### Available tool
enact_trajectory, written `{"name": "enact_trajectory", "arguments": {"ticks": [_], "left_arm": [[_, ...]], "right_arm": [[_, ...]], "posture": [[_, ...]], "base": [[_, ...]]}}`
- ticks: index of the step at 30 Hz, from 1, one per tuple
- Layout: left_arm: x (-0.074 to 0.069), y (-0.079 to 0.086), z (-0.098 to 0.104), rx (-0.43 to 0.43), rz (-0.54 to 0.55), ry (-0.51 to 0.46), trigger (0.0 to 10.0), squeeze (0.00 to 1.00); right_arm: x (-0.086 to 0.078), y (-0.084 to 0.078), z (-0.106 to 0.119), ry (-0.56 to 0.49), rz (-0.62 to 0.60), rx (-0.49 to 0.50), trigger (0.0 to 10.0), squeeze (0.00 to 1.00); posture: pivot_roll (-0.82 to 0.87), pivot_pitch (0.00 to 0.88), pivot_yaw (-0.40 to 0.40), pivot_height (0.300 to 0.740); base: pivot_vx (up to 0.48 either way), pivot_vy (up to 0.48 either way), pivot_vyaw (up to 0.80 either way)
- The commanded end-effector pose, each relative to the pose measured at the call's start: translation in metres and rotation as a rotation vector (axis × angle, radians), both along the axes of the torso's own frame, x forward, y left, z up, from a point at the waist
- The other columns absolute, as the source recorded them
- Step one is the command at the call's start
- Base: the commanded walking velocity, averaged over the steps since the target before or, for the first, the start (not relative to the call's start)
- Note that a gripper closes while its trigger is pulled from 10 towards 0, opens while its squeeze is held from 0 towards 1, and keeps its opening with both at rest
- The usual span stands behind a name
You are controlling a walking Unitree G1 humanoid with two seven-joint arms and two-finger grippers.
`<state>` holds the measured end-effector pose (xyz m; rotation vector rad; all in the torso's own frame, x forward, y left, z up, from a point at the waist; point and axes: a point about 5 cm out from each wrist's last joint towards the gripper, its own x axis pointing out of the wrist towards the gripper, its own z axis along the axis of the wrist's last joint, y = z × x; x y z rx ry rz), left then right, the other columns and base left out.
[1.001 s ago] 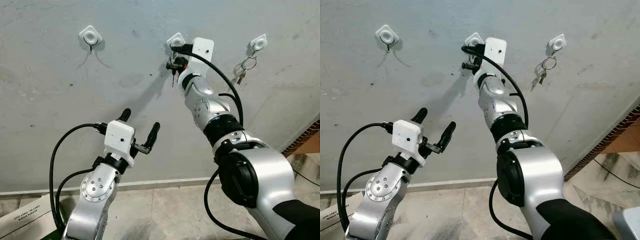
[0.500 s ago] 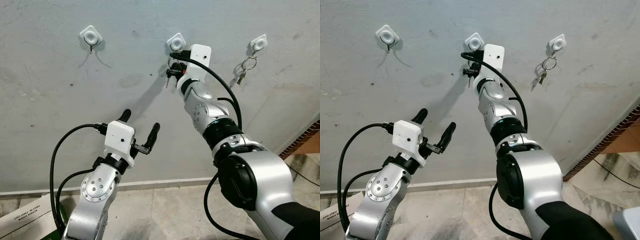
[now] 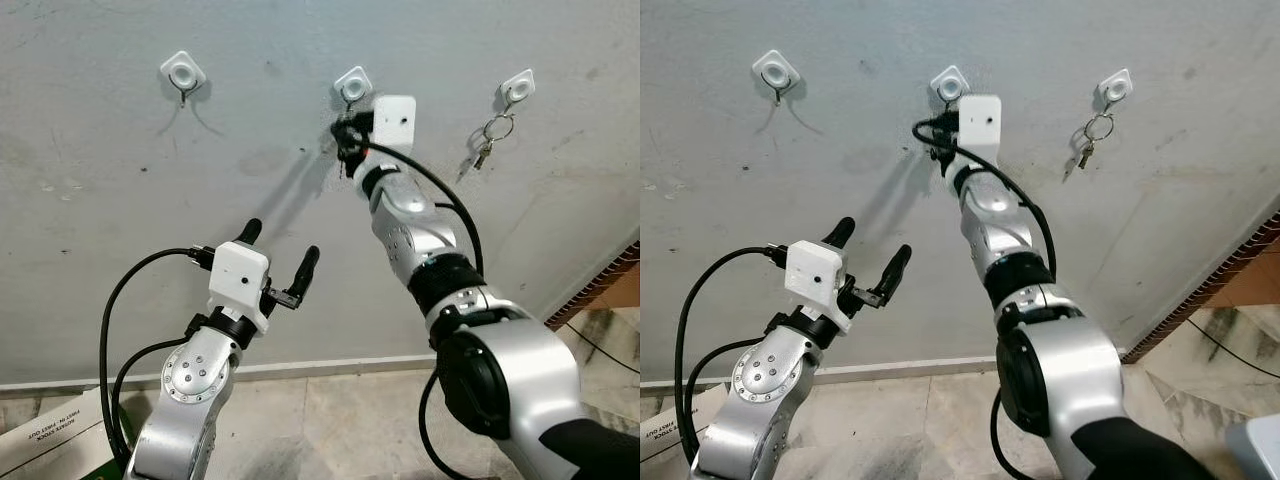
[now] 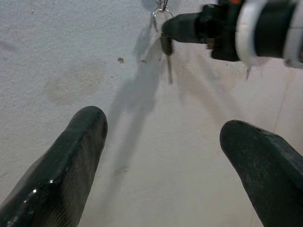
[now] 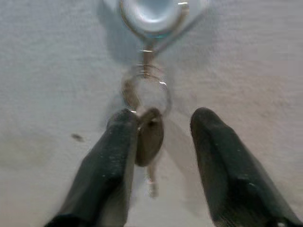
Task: Hang keys on a hook
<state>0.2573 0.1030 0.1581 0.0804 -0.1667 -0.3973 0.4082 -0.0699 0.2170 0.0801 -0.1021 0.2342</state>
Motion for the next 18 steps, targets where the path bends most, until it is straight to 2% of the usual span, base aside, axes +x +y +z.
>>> {"name": "enact_trajectory", "arguments": {"ticks": [1, 6, 10, 12, 16, 17, 18], "left_arm": [[0.001, -0.002, 0.001, 0.001, -0.006, -0.003, 10.0, 0.0], [0.001, -0.001, 0.001, 0.001, 0.003, -0.008, 10.0, 0.0], [0.0, 0.001, 0.0, 0.002, 0.007, -0.008, 10.0, 0.0], [0.0, 0.002, -0.001, 0.005, 0.009, -0.005, 10.0, 0.0], [-0.001, 0.002, -0.002, 0.006, 0.012, -0.003, 10.0, 0.0], [-0.001, 0.002, -0.002, 0.006, 0.012, -0.003, 10.0, 0.0], [-0.002, 0.003, -0.001, 0.005, 0.021, -0.01, 10.0, 0.0]], "right_arm": [[0.0, -0.007, 0.001, -0.017, -0.013, -0.012, 10.0, 1.0], [-0.014, -0.024, -0.014, -0.087, -0.051, -0.036, 10.0, 1.0], [-0.024, -0.029, -0.022, -0.112, -0.038, -0.04, 10.0, 1.0], [-0.039, -0.035, -0.035, -0.108, -0.012, -0.043, 10.0, 1.0], [-0.059, -0.044, -0.049, -0.074, -0.016, -0.02, 10.0, 1.0], [-0.059, -0.044, -0.049, -0.074, -0.016, -0.02, 10.0, 1.0], [-0.068, -0.047, -0.052, -0.064, -0.026, -0.023, 10.0, 1.0]], "posture": [[0.2, 0.036, -0.079, 0.74], [0.19, 0.039, -0.071, 0.74], [0.18, 0.038, -0.067, 0.74], [0.17, 0.041, -0.065, 0.74], [0.16, 0.042, -0.06, 0.74], [0.16, 0.042, -0.06, 0.74], [0.15, 0.042, -0.061, 0.74]], "base": [[0.0, 0.0, 0.0], [0.0, 0.0, 0.0], [0.0, 0.0, 0.0], [0.0, 0.0, 0.0], [0.0, 0.0, 0.0], [0.0, 0.0, 0.0], [0.0, 0.0, 0.0]]}}
